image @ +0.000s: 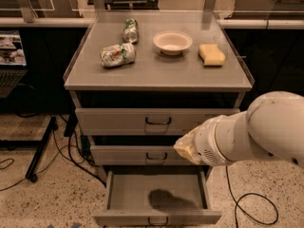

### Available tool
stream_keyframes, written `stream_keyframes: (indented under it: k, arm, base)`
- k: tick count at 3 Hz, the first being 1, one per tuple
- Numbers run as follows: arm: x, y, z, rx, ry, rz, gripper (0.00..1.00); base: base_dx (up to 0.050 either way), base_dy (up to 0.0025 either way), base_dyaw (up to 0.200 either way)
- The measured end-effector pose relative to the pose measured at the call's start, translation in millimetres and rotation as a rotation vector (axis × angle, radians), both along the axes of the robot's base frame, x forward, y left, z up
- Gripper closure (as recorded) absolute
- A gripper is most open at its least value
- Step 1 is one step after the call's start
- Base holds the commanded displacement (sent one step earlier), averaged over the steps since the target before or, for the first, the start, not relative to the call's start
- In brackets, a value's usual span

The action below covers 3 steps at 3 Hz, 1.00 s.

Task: Close bottom drawer

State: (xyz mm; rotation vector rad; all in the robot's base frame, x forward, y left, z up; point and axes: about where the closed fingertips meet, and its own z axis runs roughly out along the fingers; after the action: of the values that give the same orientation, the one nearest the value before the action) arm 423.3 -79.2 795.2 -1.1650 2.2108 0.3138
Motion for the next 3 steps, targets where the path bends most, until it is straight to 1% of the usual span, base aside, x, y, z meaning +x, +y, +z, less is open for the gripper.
stream_keyframes:
  k: [1, 2, 3]
  arm:
    - [0.0, 0.0, 0.0, 0.000, 0.000, 0.000, 0.95]
    - [0.0, 0.0, 0.0, 0.000, 0.000, 0.000, 1.00]
    - [0.3, -1.7, -1.6, 0.001, -0.015, -0.001, 1.00]
  base:
    - [0.000, 0.00000, 0.000]
    - [0.000, 0.00000, 0.000]
    - [0.000, 0.00000, 0.000]
